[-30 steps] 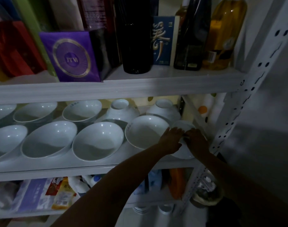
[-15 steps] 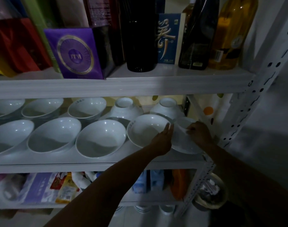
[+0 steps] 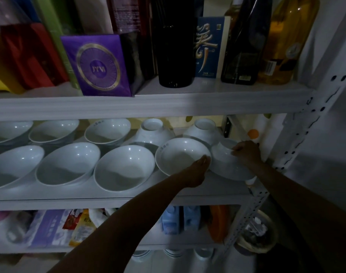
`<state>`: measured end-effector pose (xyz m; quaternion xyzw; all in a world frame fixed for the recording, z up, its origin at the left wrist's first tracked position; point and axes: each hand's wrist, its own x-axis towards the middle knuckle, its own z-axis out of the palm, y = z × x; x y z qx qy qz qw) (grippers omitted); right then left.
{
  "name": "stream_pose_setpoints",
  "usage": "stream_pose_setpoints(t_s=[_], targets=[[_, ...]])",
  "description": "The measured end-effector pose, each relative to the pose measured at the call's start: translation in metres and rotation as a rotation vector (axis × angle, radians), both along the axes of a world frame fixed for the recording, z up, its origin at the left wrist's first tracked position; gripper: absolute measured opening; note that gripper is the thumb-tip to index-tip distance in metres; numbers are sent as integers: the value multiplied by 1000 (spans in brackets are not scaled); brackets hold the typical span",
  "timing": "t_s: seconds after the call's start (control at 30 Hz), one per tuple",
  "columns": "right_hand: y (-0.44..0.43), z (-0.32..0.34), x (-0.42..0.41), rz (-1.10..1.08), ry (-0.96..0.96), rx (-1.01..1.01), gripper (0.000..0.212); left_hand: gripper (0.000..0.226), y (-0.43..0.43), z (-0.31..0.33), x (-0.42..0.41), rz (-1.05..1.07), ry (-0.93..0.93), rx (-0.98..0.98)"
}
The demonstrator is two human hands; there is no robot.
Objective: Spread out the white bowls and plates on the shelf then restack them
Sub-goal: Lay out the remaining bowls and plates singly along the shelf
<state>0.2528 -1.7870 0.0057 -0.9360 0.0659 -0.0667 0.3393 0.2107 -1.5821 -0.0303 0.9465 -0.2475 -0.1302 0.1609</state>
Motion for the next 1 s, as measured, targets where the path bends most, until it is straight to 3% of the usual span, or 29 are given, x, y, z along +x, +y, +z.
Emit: stream_pose_setpoints(t_s=[0.33,0.53,0.6,0.7,0.8,0.87,1.0], targets=[[27,2,2,-147,42,-193,35,69,10,4,0,-35,51,11],[56,7,1,-148,68,-447,39,69,12,5,0,-46,35,17],[63,8,1,-127,88,-507,37,70,11,5,-4,-38,-47,48],[68,6,-3,-123,89,-535,33,65,10,1,-10,-154,-420,38],[72,-4,-11,-123,74,-541,29,24,2,-16,-16,-307,-665,32],[72,-11,-16,-139,50,-491,28,5,-2,-22,-21,-348,-718,68],[67,-28,-24,-71,1,-416,27,24,-4,-27,-28,-374,-717,89]])
